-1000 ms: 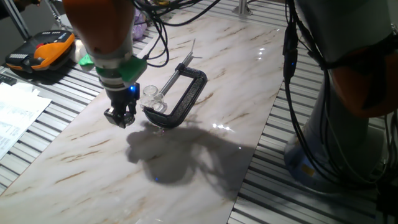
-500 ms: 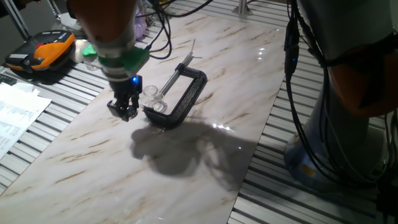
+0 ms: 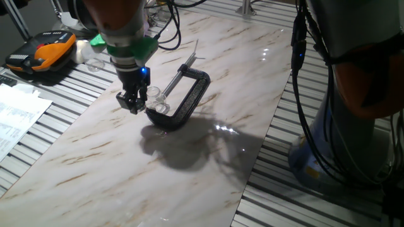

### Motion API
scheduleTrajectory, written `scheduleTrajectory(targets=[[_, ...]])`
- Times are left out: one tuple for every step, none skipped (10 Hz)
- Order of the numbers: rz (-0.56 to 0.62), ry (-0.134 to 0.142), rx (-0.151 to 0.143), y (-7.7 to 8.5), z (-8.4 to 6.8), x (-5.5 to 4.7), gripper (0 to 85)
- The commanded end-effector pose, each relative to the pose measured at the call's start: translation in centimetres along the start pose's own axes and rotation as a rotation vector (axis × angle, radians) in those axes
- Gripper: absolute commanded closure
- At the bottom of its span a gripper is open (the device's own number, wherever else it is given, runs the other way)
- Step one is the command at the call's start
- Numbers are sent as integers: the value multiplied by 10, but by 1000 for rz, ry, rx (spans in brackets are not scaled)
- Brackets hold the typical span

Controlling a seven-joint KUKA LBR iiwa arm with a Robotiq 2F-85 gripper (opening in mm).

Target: Screw the lid onto the jar

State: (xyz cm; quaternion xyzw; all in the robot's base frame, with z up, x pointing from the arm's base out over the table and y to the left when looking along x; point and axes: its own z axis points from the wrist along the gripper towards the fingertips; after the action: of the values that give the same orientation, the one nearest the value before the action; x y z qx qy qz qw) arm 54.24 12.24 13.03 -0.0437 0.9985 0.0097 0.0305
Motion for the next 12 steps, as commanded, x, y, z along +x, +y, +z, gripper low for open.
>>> scheduleTrajectory(targets=[[-3, 0, -2, -3, -1, 1, 850], [-9, -1, -2, -7, -1, 3, 850], [-13, -2, -9, -11, 0, 5, 850], [-16, -2, -10, -13, 1, 6, 850], [-18, -3, -10, -14, 2, 8, 850], [-20, -5, -10, -16, 2, 9, 850], [-13, -5, -7, -16, 2, 9, 850], [-3, 0, -2, -16, 2, 9, 850], [8, 6, -1, -17, 2, 9, 850], [27, 17, -3, -17, 2, 9, 850], [44, 26, -9, -17, 2, 9, 850], [56, 23, -8, -17, 2, 8, 850]])
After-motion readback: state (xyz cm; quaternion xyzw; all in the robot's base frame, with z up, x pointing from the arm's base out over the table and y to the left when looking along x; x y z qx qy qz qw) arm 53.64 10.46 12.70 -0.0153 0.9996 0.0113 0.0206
